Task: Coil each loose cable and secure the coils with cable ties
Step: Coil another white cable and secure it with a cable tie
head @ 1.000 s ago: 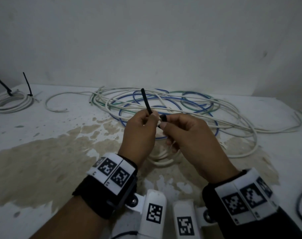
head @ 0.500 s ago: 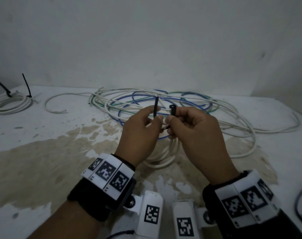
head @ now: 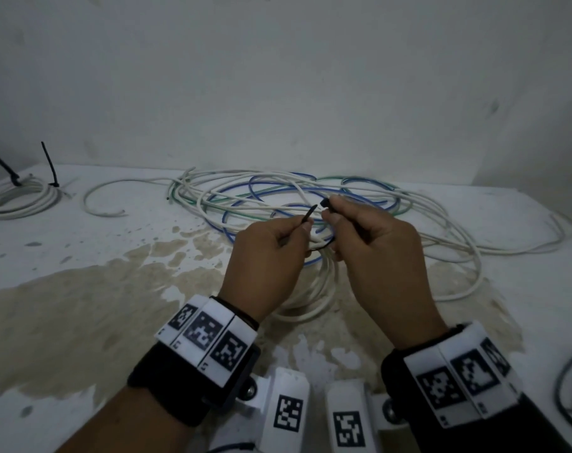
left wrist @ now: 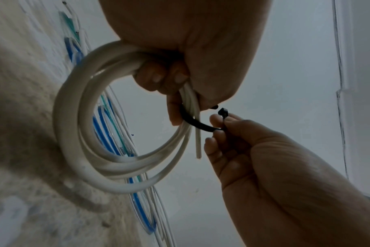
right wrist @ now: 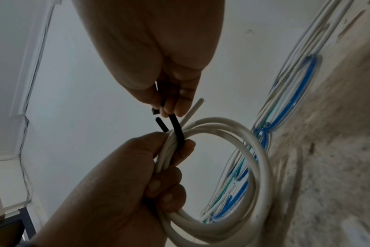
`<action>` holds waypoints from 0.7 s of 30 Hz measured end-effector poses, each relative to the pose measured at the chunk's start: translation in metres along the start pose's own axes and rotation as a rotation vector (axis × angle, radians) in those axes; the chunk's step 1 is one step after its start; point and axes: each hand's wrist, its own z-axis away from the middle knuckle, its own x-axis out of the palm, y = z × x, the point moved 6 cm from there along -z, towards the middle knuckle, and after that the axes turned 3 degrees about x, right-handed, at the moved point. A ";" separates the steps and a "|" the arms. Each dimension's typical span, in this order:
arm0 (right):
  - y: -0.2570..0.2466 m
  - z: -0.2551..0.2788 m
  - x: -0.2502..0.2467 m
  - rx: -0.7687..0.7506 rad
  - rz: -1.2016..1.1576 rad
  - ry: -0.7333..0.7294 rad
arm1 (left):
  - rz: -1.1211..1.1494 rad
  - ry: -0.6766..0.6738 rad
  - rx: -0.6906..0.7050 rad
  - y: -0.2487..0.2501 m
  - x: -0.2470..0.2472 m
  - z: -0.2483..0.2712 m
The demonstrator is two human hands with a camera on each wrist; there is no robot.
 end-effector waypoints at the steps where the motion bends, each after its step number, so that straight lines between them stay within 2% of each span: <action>1: -0.001 0.000 0.000 -0.022 0.009 -0.004 | 0.007 -0.001 -0.004 -0.001 0.000 0.000; 6: -0.001 0.001 0.002 -0.040 0.031 -0.024 | 0.019 -0.006 0.026 -0.003 0.001 0.000; 14: 0.001 0.001 0.003 0.055 -0.010 -0.075 | -0.024 -0.035 0.070 0.002 0.004 0.003; 21: 0.007 0.001 0.003 0.233 -0.243 -0.123 | -0.075 -0.071 0.112 0.001 0.007 0.004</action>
